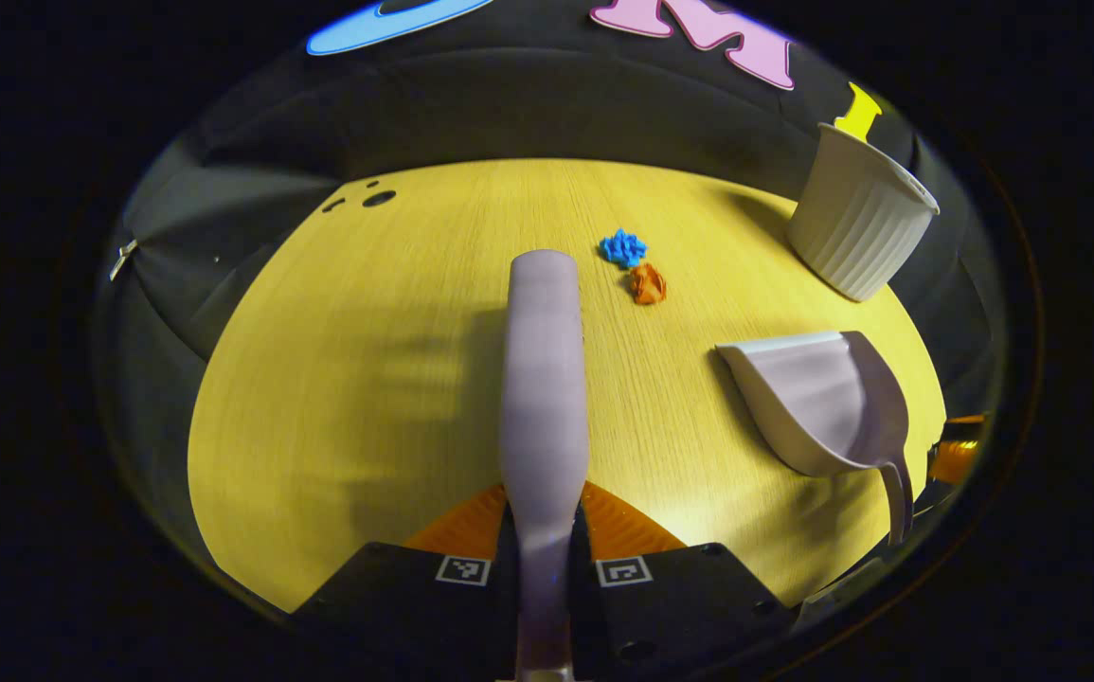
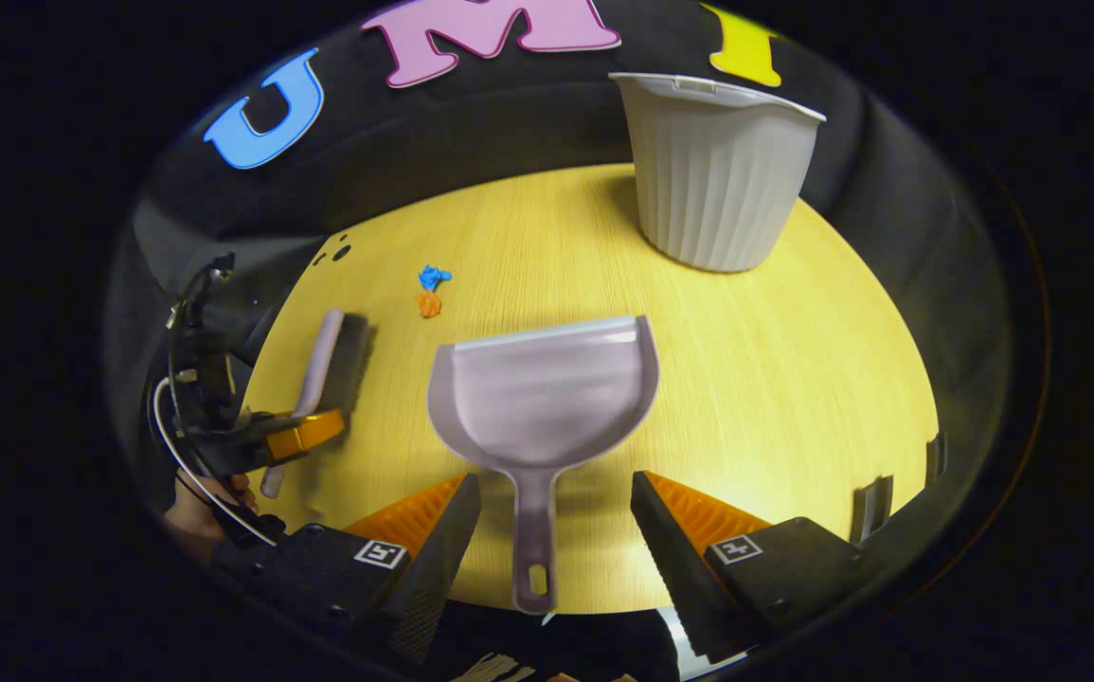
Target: Pick up the small broom and dustpan from the desktop, sweep the trash into the dustpan with the broom, and then empty the trash into the garbage bin.
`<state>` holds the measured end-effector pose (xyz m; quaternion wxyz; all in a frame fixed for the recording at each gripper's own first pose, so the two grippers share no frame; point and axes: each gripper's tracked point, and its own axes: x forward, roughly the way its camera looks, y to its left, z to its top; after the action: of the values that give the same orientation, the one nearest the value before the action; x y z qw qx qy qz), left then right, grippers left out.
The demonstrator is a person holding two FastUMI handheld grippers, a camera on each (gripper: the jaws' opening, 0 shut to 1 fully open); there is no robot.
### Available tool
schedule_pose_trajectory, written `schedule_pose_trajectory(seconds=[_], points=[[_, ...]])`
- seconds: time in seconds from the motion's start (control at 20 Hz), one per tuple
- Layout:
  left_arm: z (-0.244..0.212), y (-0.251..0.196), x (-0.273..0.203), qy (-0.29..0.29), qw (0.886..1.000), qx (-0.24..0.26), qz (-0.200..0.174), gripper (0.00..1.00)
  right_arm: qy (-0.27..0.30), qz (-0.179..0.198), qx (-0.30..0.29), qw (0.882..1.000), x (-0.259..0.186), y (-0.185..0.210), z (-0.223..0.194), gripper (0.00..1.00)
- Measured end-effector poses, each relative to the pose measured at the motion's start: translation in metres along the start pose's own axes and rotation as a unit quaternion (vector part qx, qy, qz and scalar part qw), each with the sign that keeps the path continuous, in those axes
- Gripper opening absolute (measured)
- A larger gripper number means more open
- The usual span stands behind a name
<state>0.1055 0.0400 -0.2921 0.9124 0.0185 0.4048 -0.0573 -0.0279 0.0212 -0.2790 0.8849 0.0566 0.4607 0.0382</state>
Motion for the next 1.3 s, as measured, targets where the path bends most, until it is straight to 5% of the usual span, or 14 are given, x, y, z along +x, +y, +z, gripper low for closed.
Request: schedule_pose_trajectory(seconds=[0.45,0.85,0.95,1.0,1.1,1.3], points=[[0.046,0.019,-0.023,-0.04,0.999,0.005,0.003,0.27,0.074,-0.043,0.026,0.996,0.063,-0.009,-0.041,0.99],[0.054,0.028,-0.02,-0.031,0.999,0.013,0.016,0.29,0.076,-0.067,-0.012,0.995,0.09,-0.002,-0.033,0.94],[0.055,0.029,-0.018,-0.03,0.999,0.019,0.018,0.26,0.082,-0.071,-0.021,0.994,0.092,0.001,-0.034,0.79],[0.056,0.029,-0.018,-0.03,0.999,0.02,0.018,0.26,0.084,-0.078,-0.026,0.993,0.092,-0.001,-0.032,0.61],[0.058,0.026,-0.016,-0.03,0.999,0.021,0.016,0.27,0.087,-0.077,-0.027,0.993,0.093,-0.001,-0.033,0.42],[0.057,0.022,-0.009,-0.023,1.0,0.017,0.009,0.27,0.098,-0.058,-0.037,0.993,0.092,0.0,-0.032,0.43]])
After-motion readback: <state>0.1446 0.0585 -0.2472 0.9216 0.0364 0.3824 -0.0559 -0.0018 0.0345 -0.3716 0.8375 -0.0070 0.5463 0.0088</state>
